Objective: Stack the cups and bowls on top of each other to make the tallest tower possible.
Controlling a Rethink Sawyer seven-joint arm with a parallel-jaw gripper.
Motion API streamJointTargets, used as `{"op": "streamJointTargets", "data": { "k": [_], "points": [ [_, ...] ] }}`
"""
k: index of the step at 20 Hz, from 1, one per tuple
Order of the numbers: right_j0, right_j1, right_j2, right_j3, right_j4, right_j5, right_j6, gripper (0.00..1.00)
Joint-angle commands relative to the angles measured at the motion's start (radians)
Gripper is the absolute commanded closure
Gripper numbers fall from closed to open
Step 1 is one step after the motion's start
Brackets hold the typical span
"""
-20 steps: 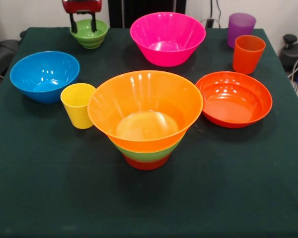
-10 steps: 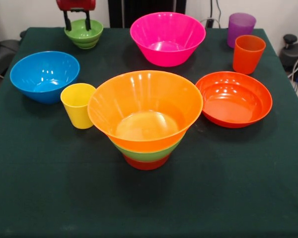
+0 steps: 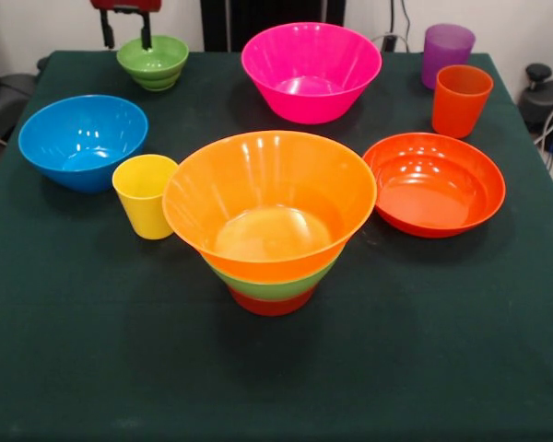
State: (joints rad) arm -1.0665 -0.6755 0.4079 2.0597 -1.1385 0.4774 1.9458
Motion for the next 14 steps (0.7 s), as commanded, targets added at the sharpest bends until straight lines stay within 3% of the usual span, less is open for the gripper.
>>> {"op": "streamJointTargets", "data": {
  "k": [1,8,14],
  "points": [
    [-0.009,-0.011,0.103,-0.014,0.035,0.099,-0.342,0.00],
    [-0.007,0.024,0.107,-0.041,0.003,0.087,-0.324,0.00],
    [0.005,0.122,0.085,-0.117,-0.071,0.045,-0.292,0.00]
  ]
}}
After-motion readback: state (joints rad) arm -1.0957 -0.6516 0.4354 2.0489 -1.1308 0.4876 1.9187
